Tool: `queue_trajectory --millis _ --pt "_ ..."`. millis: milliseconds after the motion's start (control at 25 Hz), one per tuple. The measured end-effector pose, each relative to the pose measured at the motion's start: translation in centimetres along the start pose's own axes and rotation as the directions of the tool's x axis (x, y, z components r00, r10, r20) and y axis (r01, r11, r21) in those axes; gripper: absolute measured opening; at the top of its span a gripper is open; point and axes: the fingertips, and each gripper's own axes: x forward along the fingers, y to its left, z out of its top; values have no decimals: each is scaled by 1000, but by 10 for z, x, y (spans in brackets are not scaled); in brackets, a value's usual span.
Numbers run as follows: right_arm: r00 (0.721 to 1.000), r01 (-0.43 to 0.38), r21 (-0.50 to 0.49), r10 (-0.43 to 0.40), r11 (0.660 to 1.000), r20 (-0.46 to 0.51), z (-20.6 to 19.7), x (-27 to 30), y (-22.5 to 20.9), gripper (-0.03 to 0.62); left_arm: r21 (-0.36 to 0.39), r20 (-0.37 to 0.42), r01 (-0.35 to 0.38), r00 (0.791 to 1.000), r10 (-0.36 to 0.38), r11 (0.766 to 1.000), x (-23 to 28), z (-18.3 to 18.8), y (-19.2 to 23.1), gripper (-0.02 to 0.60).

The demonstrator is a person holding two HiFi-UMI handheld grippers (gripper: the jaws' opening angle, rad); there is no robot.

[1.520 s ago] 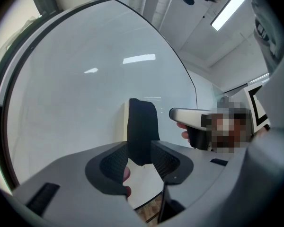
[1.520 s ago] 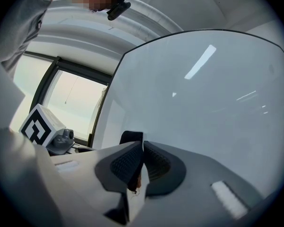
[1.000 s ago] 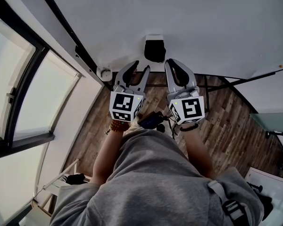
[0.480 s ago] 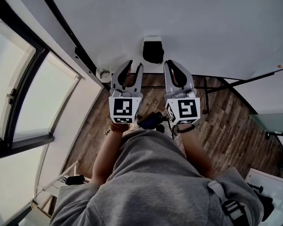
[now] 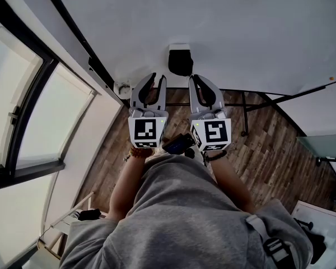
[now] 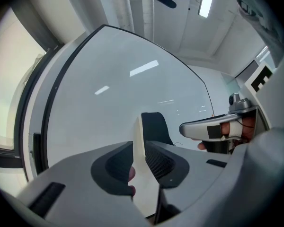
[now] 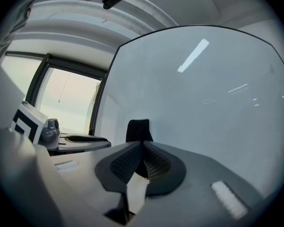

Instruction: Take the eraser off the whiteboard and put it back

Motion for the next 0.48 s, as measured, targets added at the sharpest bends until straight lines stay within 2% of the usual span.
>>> queue_trajectory --millis 480 --pt "1000 -21 -1 21 1000 4 -1 -1 13 32 18 20 -8 1000 7 1000 -5 4 -2 40"
